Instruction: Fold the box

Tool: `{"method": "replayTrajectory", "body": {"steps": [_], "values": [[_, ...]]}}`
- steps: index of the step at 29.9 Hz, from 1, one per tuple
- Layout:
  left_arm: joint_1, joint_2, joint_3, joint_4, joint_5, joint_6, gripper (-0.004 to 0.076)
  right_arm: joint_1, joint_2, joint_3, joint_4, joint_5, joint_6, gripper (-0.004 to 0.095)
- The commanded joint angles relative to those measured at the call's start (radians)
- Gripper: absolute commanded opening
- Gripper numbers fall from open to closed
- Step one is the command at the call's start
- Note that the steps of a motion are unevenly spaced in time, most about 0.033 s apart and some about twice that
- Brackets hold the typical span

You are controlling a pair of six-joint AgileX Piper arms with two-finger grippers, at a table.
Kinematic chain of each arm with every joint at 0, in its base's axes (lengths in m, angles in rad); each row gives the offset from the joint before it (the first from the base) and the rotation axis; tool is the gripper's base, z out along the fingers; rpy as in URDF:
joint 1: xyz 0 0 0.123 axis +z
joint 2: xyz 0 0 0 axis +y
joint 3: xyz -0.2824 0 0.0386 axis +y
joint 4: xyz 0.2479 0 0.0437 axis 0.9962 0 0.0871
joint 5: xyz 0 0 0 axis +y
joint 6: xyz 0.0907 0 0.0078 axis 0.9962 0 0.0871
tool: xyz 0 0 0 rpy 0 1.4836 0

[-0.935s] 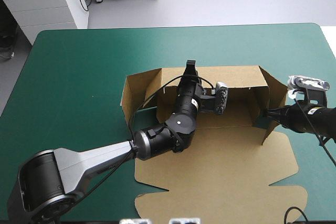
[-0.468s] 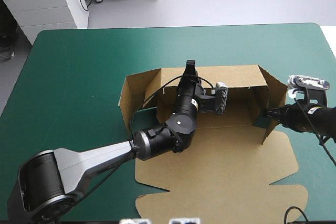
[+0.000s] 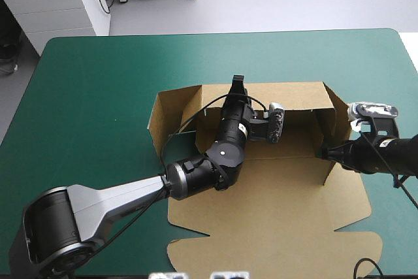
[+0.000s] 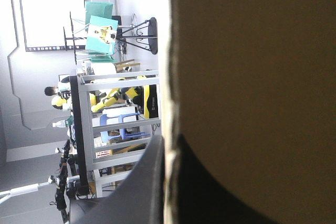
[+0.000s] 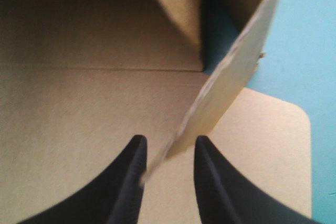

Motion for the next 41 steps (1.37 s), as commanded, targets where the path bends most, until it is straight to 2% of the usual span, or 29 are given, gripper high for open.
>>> {"method": "replayTrajectory", "body": {"steps": [1, 9, 16, 18, 20, 23, 24, 29, 34, 37, 41], "values": [[-0.008, -0.055, -0.025, 0.053, 0.000, -0.015, -0.0008, -0.001, -0.069, -0.024, 0.093, 0.025, -0.076, 0.0403], [-0.008, -0.055, -0.025, 0.053, 0.006, -0.015, -0.0008, -0.001, -0.234, -0.024, 0.087, -0.006, -0.056, 0.0400], [-0.008, -0.055, -0.025, 0.053, 0.011, -0.015, -0.0008, -0.001, -0.298, -0.024, 0.019, -0.051, -0.054, 0.0372], [-0.008, -0.055, -0.025, 0.053, 0.013, -0.015, -0.0008, -0.001, -0.298, -0.024, 0.005, -0.047, -0.047, 0.0315], [-0.008, -0.055, -0.025, 0.053, 0.015, -0.015, -0.0008, -0.001, -0.298, -0.024, -0.002, -0.044, -0.011, 0.0211], [-0.008, -0.055, -0.025, 0.053, 0.015, -0.015, -0.0008, -0.001, -0.298, -0.024, -0.029, -0.046, -0.001, -0.0002], [-0.008, -0.055, -0.025, 0.053, 0.015, -0.015, -0.0008, -0.001, -0.298, -0.024, -0.038, -0.046, -0.001, -0.0015], [-0.008, -0.055, -0.025, 0.053, 0.013, -0.015, -0.0008, -0.001, -0.298, -0.024, -0.064, -0.064, -0.001, -0.0010], [-0.008, -0.055, -0.025, 0.053, 0.013, -0.015, -0.0008, -0.001, -0.294, -0.024, -0.068, -0.145, 0.003, -0.0010], [-0.008, -0.055, -0.025, 0.053, 0.013, -0.015, -0.0008, -0.001, -0.270, -0.028, -0.069, -0.178, 0.060, -0.0010], [-0.008, -0.055, -0.025, 0.053, 0.011, -0.015, -0.0008, -0.001, -0.202, -0.056, -0.069, -0.191, 0.053, -0.0010]]}}
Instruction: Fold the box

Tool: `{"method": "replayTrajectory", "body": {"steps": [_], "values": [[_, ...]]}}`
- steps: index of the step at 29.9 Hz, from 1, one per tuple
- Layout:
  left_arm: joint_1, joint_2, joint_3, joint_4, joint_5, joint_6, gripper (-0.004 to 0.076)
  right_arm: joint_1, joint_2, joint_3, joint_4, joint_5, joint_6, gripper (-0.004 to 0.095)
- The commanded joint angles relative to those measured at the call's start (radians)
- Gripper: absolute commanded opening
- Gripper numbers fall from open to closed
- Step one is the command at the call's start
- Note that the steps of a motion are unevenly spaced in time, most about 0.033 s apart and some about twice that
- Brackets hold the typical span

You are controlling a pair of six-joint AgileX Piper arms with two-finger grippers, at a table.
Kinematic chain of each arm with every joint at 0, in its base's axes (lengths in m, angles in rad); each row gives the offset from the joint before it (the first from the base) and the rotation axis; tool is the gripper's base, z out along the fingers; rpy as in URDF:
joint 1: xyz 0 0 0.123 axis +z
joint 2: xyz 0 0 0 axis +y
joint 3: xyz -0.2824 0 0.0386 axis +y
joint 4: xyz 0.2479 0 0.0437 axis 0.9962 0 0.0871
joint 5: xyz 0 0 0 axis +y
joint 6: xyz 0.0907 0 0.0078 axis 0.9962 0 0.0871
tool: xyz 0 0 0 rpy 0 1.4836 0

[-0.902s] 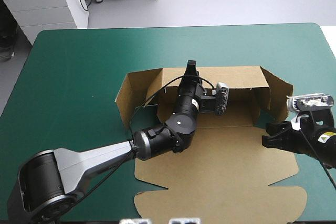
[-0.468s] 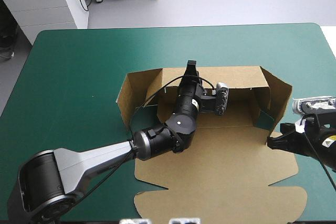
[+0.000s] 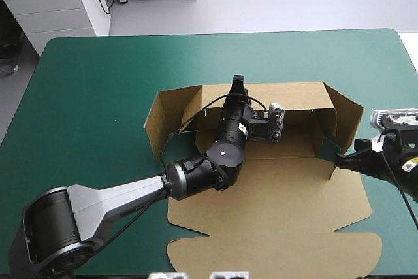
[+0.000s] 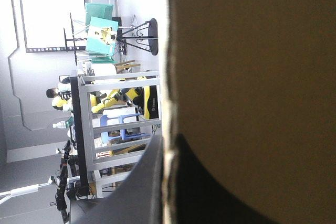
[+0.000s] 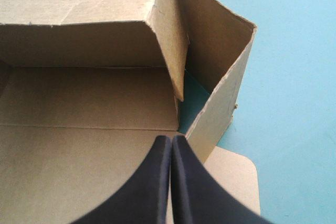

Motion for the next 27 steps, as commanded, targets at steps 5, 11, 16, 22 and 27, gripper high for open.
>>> {"method": "replayTrajectory", "body": {"steps": [5, 11, 16, 22, 27], "values": [[-0.008, -0.055, -0.025, 0.051, 0.003, -0.015, -0.0008, -0.001, 0.192, -0.151, 0.010, -0.135, -0.009, -0.0010], [-0.008, -0.055, -0.025, 0.051, 0.003, -0.015, -0.0008, -0.001, 0.382, -0.323, 0.010, -0.135, -0.011, -0.0014], [-0.008, -0.055, -0.025, 0.051, 0.003, -0.015, -0.0008, -0.001, 0.528, -0.452, 0.010, -0.125, -0.011, -0.0014], [-0.008, -0.055, -0.025, 0.051, 0.005, -0.015, -0.0008, -0.001, 0.652, -0.495, 0.008, -0.095, -0.011, -0.0014], [-0.008, -0.055, -0.025, 0.051, 0.007, -0.019, -0.0008, -0.001, 0.692, -0.495, 0.008, -0.061, -0.029, -0.0014]]}}
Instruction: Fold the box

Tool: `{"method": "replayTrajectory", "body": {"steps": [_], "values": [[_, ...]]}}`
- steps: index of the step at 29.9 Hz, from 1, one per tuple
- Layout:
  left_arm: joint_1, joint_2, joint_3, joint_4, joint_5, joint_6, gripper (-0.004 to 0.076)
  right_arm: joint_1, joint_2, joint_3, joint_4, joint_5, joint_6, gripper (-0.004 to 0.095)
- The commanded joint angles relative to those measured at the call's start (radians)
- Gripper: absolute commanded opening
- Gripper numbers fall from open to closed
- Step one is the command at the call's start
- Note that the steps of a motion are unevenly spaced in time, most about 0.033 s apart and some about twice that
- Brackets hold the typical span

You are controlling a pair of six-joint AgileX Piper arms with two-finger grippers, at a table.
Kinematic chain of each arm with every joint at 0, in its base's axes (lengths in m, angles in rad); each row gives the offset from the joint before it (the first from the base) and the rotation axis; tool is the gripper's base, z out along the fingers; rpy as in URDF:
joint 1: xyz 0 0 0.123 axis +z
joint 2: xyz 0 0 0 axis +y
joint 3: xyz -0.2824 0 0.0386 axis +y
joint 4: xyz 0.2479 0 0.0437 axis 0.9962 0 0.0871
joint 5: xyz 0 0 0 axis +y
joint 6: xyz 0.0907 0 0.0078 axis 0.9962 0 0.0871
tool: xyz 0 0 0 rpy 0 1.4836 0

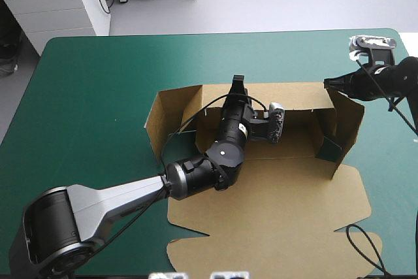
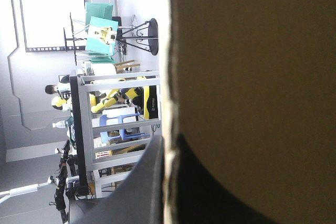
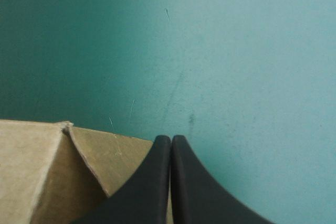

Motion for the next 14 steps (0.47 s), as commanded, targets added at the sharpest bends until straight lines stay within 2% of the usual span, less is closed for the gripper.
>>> {"method": "replayTrajectory", "body": {"steps": [1, 8, 14], "values": [[-0.008, -0.055, -0.025, 0.051, 0.008, -0.015, -0.0008, -0.001, -0.024, -0.029, 0.011, -0.012, -0.013, -0.0014], [-0.008, -0.055, -0.025, 0.051, 0.025, -0.015, -0.0008, -0.001, -0.032, 0.035, 0.014, 0.036, -0.058, -0.0014], [-0.008, -0.055, -0.025, 0.051, 0.032, -0.015, -0.0008, -0.001, -0.089, 0.111, 0.035, 0.022, -0.092, -0.0014]]}}
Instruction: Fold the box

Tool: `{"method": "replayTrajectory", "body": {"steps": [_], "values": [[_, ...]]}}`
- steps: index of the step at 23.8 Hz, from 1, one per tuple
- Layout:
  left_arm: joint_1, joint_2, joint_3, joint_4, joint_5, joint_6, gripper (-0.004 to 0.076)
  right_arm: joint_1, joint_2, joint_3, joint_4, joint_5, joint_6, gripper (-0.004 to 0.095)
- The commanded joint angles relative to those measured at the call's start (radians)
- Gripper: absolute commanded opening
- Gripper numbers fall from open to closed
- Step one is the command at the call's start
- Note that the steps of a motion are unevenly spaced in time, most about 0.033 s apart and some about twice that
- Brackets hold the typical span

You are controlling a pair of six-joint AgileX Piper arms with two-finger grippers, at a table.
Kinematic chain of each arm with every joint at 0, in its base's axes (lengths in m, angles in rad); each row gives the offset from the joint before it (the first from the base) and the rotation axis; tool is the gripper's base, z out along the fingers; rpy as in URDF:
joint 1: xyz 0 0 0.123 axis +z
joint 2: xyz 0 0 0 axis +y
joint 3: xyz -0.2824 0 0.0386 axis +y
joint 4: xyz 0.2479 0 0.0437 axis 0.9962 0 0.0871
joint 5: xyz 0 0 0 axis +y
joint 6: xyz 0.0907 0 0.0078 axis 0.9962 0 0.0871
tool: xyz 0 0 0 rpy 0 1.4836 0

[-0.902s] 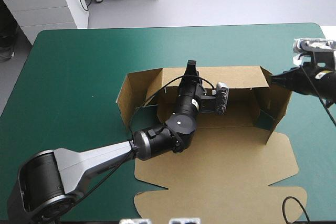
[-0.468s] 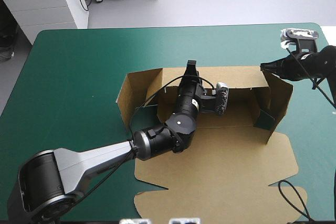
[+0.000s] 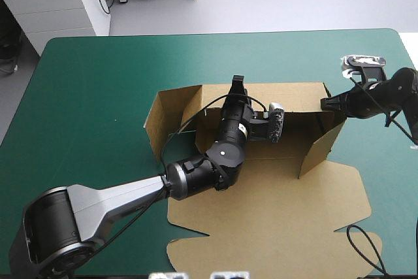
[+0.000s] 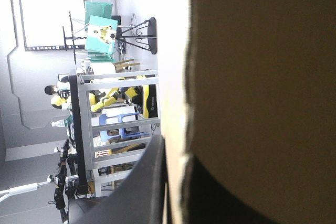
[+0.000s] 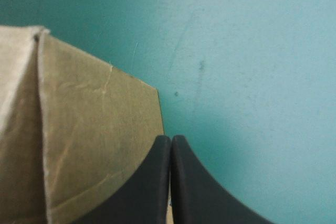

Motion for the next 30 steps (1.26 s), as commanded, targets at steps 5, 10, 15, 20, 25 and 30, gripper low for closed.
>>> {"method": "replayTrajectory", "body": {"steps": [5, 10, 15, 20, 25, 30], "values": [[-0.008, -0.055, -0.025, 0.051, 0.027, -0.015, -0.0008, -0.001, -0.141, 0.072, 0.031, -0.054, -0.040, -0.0014], [-0.008, -0.055, -0.025, 0.051, 0.027, -0.015, -0.0008, -0.001, -0.227, 0.178, 0.065, -0.084, -0.118, -0.0014], [-0.008, -0.055, -0.025, 0.051, 0.025, -0.015, -0.0008, -0.001, -0.235, 0.190, 0.075, -0.035, -0.141, -0.0005], [-0.008, -0.055, -0.025, 0.051, 0.025, -0.015, -0.0008, -0.001, -0.235, 0.190, 0.077, 0.056, -0.289, 0.0241], [-0.008, -0.055, -0.025, 0.051, 0.027, -0.015, -0.0008, -0.001, -0.235, 0.190, 0.083, 0.044, -0.313, 0.0422], [-0.008, -0.055, -0.025, 0.051, 0.027, -0.015, -0.0008, -0.001, -0.235, 0.190, 0.083, 0.036, -0.313, 0.0436]]}}
